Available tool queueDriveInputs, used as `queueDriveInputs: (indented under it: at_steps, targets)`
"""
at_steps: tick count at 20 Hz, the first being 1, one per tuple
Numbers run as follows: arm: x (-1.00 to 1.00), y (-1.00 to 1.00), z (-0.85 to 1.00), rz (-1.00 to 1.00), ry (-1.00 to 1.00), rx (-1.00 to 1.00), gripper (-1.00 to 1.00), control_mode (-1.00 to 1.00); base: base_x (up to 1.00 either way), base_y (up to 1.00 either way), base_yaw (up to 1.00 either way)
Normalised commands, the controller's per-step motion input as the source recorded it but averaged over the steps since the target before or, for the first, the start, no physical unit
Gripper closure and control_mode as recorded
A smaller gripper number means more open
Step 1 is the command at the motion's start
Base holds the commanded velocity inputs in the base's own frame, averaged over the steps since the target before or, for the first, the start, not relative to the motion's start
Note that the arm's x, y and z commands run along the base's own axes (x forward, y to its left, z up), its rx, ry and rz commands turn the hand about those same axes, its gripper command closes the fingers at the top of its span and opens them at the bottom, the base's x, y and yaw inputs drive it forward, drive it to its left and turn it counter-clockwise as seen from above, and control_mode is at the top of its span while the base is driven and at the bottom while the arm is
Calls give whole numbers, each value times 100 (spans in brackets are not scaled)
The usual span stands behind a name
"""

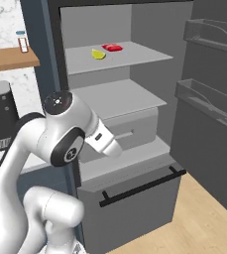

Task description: Grab a lemon wedge from the fridge and one ice cube from the ice bowl, and put them in the glass of lemonade.

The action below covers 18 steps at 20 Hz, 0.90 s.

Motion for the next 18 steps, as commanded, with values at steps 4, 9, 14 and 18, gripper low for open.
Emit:
queueDriveInputs:
  at_steps: [4, 9, 14, 18]
  targets:
    - [0, -6, 0, 10, -1, 0, -100, 100, 0, -9, 8]
    - [0, 0, 0, 0, 0, 0, -100, 100, 9, -43, 57]
    - [0, 0, 0, 0, 0, 0, -100, 100, 0, -43, 58]
    - [0, 0, 0, 0, 0, 0, -100, 100, 0, -49, 54]
